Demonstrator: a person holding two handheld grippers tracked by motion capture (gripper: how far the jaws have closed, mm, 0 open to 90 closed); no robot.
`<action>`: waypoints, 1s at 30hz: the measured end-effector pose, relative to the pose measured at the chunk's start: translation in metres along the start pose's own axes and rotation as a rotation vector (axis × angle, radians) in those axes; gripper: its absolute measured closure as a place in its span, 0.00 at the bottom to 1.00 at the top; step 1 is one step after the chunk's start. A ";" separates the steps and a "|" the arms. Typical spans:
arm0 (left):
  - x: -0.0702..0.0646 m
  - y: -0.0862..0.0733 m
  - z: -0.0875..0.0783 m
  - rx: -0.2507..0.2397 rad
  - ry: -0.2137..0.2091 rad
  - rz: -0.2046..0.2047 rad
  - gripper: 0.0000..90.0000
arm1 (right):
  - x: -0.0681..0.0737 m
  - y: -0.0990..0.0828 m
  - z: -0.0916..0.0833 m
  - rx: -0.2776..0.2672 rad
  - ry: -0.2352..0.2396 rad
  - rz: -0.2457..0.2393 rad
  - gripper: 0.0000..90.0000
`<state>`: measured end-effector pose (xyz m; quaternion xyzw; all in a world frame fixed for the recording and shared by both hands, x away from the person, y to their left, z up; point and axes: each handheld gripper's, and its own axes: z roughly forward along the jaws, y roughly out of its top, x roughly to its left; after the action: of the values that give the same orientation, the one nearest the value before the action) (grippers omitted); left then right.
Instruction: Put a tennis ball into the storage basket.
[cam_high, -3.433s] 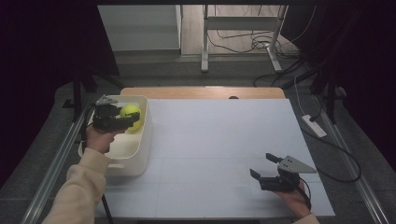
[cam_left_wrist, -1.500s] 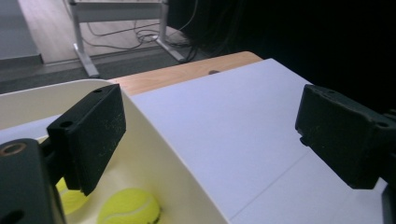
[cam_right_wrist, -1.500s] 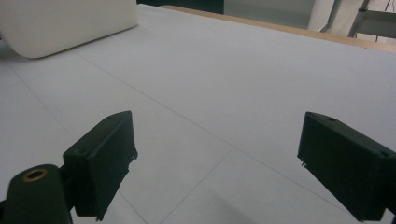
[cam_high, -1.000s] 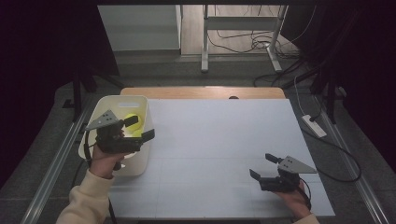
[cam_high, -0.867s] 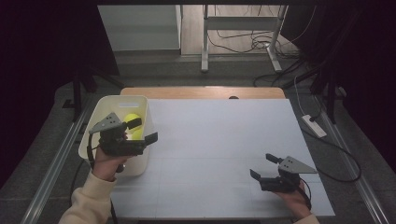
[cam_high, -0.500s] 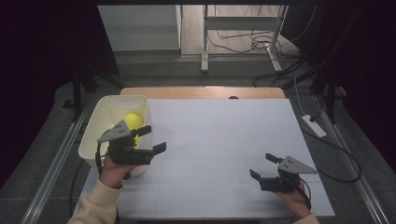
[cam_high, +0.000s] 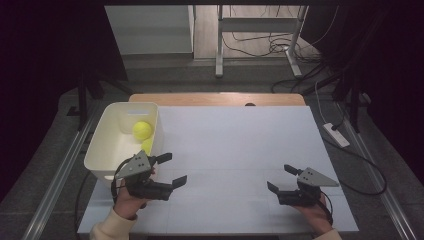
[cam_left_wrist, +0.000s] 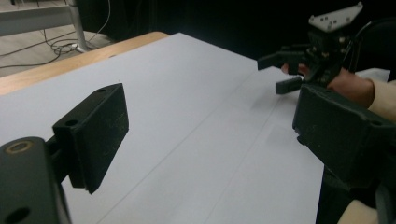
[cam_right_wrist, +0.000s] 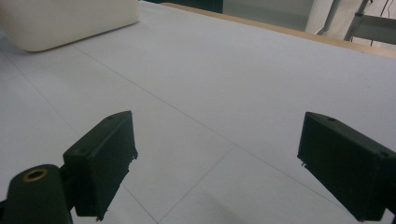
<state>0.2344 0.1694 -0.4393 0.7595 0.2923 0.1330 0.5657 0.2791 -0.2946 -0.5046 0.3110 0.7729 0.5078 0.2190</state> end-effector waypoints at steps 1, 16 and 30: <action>0.000 0.000 0.000 0.000 0.000 0.000 0.13 | 0.000 0.000 0.000 -0.001 0.002 0.001 0.12; -0.002 -0.044 0.003 0.057 -0.003 -0.012 0.14 | 0.001 0.000 0.000 0.004 0.002 -0.003 0.12; 0.010 -0.083 0.008 0.165 0.049 -0.050 0.13 | 0.003 -0.001 0.002 0.014 0.017 -0.009 0.12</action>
<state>0.2217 0.1848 -0.5209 0.7925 0.3351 0.1127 0.4969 0.2777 -0.2915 -0.5067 0.3047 0.7798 0.5039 0.2126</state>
